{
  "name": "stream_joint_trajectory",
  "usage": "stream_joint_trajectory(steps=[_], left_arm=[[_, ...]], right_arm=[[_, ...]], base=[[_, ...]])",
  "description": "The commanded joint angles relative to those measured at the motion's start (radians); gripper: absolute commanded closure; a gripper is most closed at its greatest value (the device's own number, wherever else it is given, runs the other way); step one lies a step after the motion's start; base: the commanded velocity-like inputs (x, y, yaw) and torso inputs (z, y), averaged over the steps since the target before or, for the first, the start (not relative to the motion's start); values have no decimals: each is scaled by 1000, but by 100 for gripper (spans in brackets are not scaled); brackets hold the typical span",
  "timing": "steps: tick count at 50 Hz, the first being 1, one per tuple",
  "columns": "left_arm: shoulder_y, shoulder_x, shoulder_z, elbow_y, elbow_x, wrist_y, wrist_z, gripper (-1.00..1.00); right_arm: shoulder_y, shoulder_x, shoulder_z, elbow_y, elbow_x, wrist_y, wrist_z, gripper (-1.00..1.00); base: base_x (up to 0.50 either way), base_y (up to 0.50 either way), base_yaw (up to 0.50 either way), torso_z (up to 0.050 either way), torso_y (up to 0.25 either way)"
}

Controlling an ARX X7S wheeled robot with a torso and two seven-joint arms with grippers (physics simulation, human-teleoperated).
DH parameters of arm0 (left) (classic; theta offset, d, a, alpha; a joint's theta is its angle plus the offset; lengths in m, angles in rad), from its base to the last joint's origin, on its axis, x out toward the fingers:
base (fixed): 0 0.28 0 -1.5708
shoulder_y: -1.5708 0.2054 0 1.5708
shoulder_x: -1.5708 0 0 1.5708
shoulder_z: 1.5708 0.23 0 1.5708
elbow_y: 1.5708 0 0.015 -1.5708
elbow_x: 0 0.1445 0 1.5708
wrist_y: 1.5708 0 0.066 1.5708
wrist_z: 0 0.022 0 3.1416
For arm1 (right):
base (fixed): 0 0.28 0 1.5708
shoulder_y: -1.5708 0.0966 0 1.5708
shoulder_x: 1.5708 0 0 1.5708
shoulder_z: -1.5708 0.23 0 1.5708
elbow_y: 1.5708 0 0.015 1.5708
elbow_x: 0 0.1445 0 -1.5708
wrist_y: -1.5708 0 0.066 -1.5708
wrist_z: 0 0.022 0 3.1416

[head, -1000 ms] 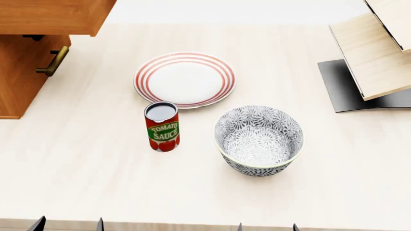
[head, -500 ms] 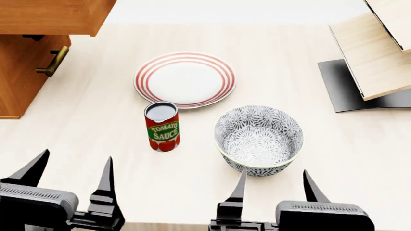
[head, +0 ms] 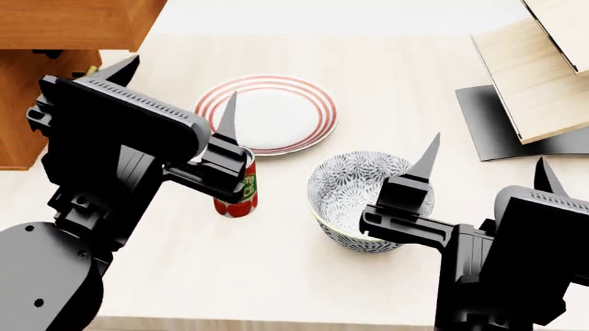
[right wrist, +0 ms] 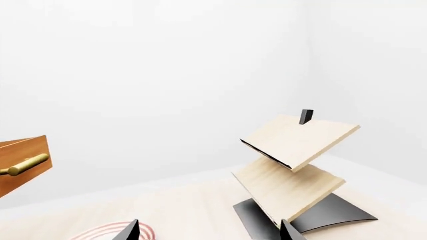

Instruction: Close the top drawer of the cabinet.

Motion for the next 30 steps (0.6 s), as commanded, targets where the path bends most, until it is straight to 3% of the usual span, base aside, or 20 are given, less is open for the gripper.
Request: stream_joint_trajectory(steps=[1, 7, 30], left_arm=[[-168, 61, 85, -196, -10, -2, -23, -100], [-202, 66, 117, -235, -87, -4, -85, -100], [-248, 56, 292, -350, -176, 25, -217, -100]], right_arm=[[25, 5, 34, -49, 44, 77, 26, -100], [26, 15, 30, -59, 58, 86, 28, -100], [29, 34, 34, -74, 85, 111, 65, -100]], base=[[0, 0, 0, 0, 0], [104, 2, 0, 0, 0], [498, 105, 0, 0, 0]])
